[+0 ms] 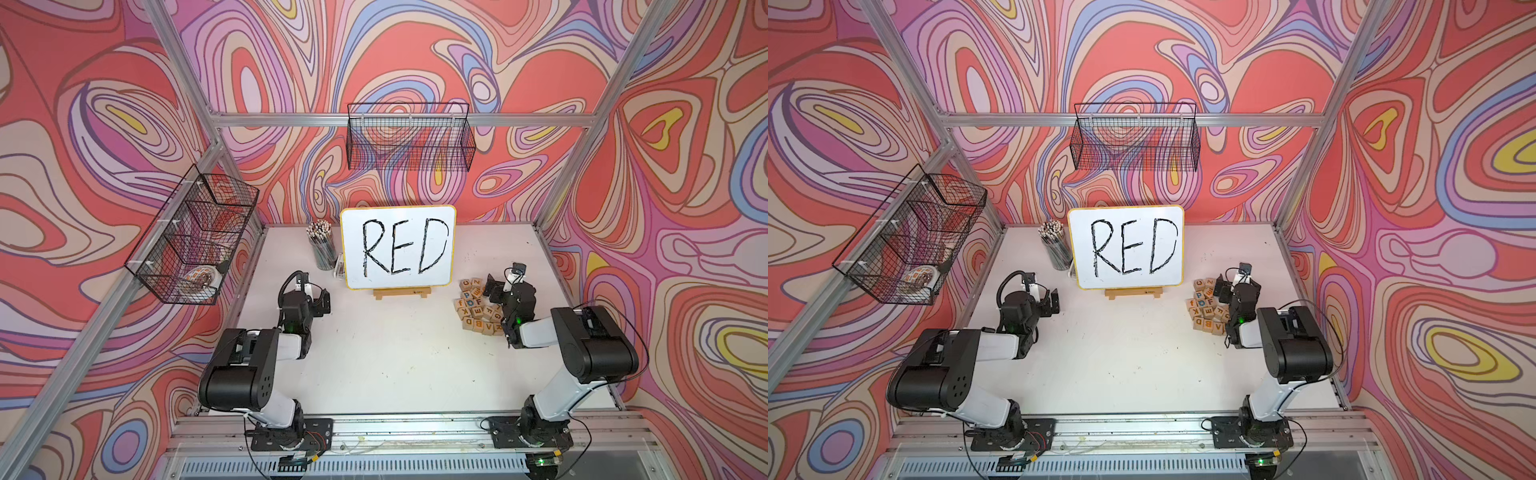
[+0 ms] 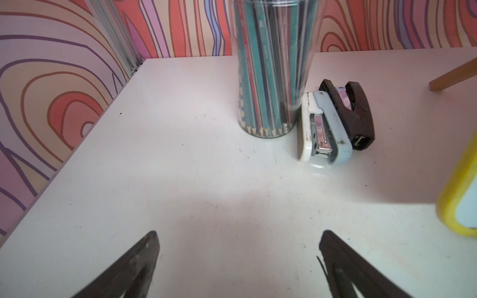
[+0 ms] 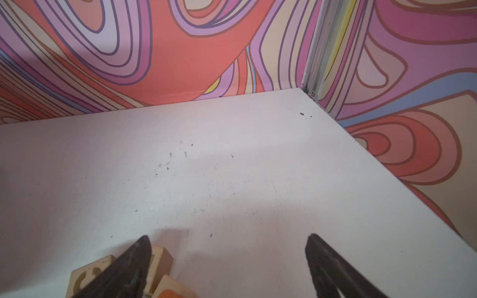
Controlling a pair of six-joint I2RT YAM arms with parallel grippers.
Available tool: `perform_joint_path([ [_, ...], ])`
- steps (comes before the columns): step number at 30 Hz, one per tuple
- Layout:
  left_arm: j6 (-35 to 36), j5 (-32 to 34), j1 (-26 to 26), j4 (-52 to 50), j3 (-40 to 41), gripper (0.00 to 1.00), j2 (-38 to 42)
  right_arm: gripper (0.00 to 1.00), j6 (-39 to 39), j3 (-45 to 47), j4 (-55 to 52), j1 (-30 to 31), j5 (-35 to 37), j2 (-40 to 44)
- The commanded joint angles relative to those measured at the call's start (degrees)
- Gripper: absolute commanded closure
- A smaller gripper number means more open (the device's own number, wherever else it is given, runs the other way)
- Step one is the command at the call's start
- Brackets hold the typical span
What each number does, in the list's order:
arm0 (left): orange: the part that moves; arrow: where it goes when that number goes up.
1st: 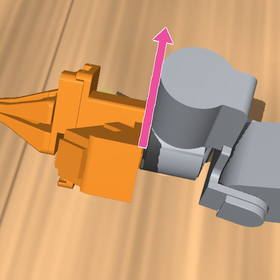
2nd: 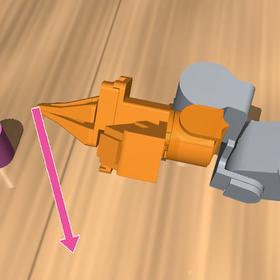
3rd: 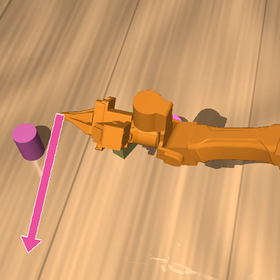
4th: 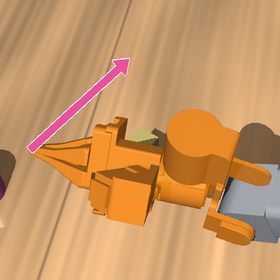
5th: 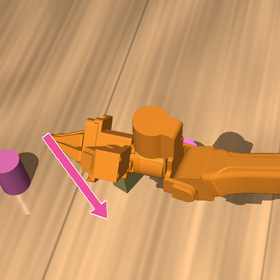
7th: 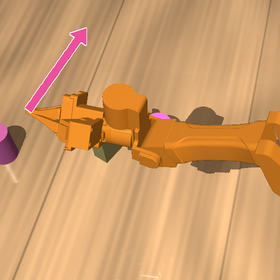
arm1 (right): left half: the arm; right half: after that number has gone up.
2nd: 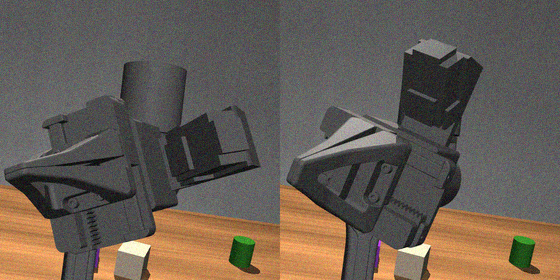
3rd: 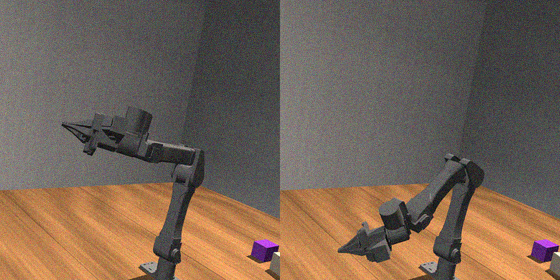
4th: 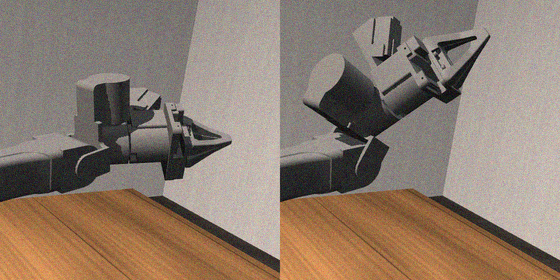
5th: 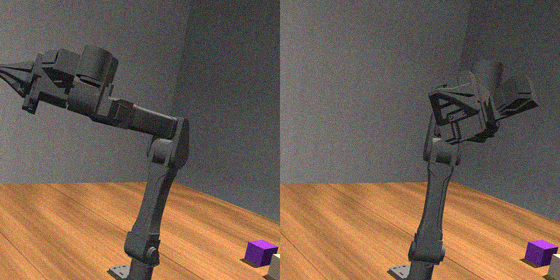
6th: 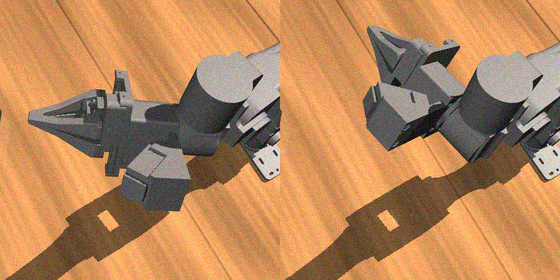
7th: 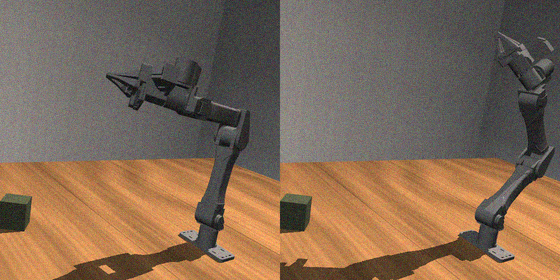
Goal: Assemble the uppercase word "red" with letter blocks
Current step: Pick up the letter block from the center of the board.
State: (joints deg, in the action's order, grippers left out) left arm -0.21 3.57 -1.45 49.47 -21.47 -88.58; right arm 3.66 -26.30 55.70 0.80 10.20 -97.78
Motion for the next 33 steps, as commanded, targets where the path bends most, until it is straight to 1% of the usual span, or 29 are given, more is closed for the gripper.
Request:
perform_joint_path([
  [1, -0.18, -0.63, 0.29, 0.78, -0.54, 0.00, 0.26, 0.06, -0.17, -0.02, 0.05, -0.01, -0.26, -0.18],
  [18, -0.10, -0.55, 0.31, 0.86, -0.49, 0.00, 0.26, 0.07, -0.18, -0.08, 0.03, 0.04, -0.20, -0.14],
  [20, -0.14, -0.59, 0.31, 0.81, -0.56, 0.00, 0.31, 0.07, -0.30, -0.06, 0.08, 0.02, 0.00, -0.14],
  [25, -0.05, -0.85, 0.33, 0.57, -0.60, 0.00, 0.31, 0.13, -0.41, 0.11, 0.21, 0.06, 0.14, -0.05],
  [27, 0.02, -0.85, 0.31, 0.95, -0.42, 0.12, 0.39, 0.16, -0.55, 0.20, 0.68, 0.07, 0.33, 0.12],
  [28, -0.32, 0.05, 0.29, 0.98, -0.43, 0.14, 0.42, 0.17, -0.51, -0.47, -1.44, 0.08, 0.49, 0.86],
  [30, -1.43, 3.10, 0.31, -1.00, -0.61, 0.15, 2.44, 0.20, -0.80, -2.73, -8.75, 0.07, -0.12, 4.71],
  [33, -4.28, 9.84, 0.31, -5.65, -0.27, 0.17, 8.16, 0.22, -0.78, -6.45, -19.65, 0.16, -0.36, 10.14],
])
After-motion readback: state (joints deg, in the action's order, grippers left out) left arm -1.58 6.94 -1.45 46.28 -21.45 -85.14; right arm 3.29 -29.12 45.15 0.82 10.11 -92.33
